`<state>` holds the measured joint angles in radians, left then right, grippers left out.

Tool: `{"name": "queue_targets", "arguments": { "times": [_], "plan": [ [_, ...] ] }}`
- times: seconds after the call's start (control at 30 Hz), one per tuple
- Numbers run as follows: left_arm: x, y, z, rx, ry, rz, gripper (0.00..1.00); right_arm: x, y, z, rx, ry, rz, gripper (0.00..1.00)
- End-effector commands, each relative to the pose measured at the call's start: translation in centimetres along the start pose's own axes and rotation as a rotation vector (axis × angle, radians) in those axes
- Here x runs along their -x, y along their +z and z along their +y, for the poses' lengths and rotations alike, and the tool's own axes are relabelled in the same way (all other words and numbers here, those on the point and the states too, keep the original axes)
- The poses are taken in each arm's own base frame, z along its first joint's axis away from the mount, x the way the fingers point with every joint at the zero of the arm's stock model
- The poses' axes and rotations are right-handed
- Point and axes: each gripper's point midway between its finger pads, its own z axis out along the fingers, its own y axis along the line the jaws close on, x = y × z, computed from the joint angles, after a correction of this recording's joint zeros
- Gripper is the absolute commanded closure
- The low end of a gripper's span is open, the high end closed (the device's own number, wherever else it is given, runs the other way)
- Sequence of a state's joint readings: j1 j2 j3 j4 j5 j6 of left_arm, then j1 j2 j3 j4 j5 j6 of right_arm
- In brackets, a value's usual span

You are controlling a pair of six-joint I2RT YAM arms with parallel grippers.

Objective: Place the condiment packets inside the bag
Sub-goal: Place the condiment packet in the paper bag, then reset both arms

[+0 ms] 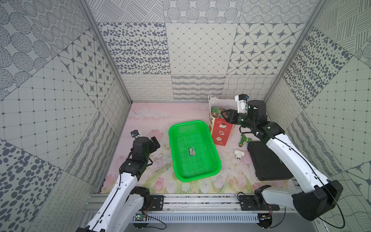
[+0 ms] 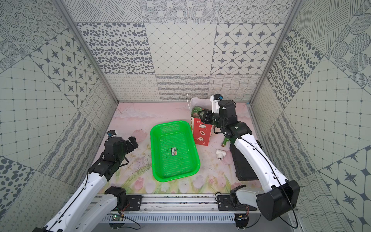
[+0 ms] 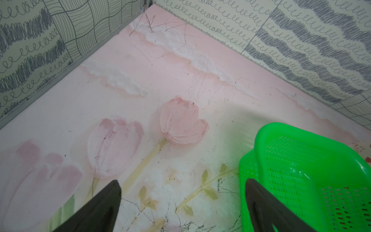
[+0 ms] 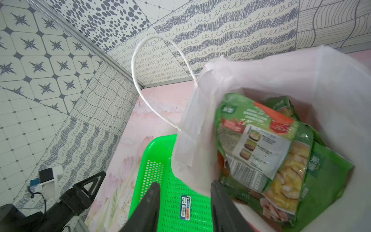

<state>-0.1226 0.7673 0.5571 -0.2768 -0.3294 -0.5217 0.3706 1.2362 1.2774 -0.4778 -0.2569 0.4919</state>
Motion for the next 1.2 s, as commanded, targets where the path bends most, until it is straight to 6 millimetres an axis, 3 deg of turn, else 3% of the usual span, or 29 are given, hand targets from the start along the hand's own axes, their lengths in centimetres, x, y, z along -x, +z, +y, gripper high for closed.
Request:
{"name": "queue_targets", "arguments": {
  "times": [0.0, 0.17, 0.37, 0.6, 0.87, 1.17],
  "plan": [
    [1.0, -0.5, -1.4, -0.078, 0.011, -0.029, 0.01, 1.6, -3.6, 2.0, 0.04, -0.044, -0.067, 0.38],
    [1.1, -1.3, -1.3, -0.088, 0.0, -0.038, 0.01, 1.5, -7.1, 1.9, 0.003, -0.091, -0.125, 0.04],
    [0.9, -2.5, -1.7, -0.146, -0.022, -0.062, 0.01, 1.0, -12.4, 0.8, -0.081, -0.16, -0.241, 0.03],
    [-0.7, -1.9, -1.3, -0.154, -0.043, -0.047, 0.01, -1.7, -16.8, -4.1, -0.287, -0.205, -0.373, 0.03],
    [-2.3, -0.1, -0.5, -0.143, 0.073, -0.08, 0.01, -6.0, -16.8, -11.4, -0.541, -0.224, -0.45, 0.03],
    [-1.9, 2.5, -0.9, -0.112, 0.165, -0.124, 0.0, -8.1, -12.9, -16.5, -0.698, -0.253, -0.472, 0.03]
  ]
}}
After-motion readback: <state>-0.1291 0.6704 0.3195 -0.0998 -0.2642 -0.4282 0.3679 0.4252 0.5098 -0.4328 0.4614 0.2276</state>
